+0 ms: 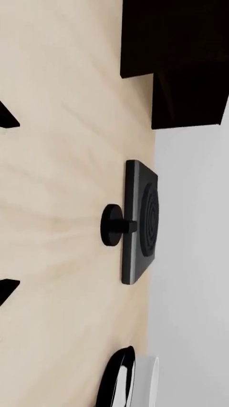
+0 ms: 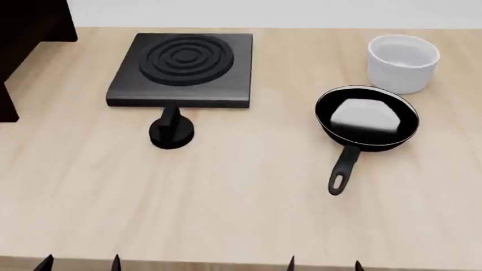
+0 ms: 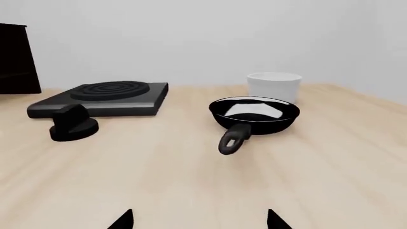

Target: Put the frying pan on the cabinet shelf.

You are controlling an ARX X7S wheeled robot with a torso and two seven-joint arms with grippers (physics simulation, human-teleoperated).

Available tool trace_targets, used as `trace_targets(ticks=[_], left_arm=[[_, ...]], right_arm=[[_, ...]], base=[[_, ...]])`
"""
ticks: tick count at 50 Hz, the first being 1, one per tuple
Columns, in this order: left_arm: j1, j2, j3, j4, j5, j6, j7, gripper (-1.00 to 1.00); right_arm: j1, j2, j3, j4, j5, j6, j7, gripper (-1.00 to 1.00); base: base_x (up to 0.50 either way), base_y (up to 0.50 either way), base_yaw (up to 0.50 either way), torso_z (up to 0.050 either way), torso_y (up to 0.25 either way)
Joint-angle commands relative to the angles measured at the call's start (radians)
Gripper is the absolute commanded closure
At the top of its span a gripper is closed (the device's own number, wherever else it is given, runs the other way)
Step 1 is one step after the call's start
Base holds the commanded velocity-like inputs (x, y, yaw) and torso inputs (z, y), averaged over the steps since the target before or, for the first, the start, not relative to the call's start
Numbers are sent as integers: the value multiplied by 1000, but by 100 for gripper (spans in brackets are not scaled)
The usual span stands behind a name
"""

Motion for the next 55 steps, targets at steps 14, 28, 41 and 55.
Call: trace_targets(ticks=[14, 28, 41, 55], left_arm=[[-4, -30, 33, 1, -44, -8, -31, -100], [-7, -46, 52, -4, -66, -4, -43, -100], [-5, -58, 68, 5, -79, -8, -56, -100], [-11, -67, 76, -12, -92, 3, -70, -100]], right_arm=[[-6, 28, -31, -26, 24, -16, 51, -100], [3, 42, -65, -15, 29, 6, 66, -100], [2, 61, -82, -18, 12, -16, 90, -100], [7, 70, -95, -8, 32, -11, 94, -100]], base=[[63, 500, 0, 0, 0], [23, 163, 0, 0, 0], [256, 0, 0, 0, 0], [480, 0, 0, 0, 0]])
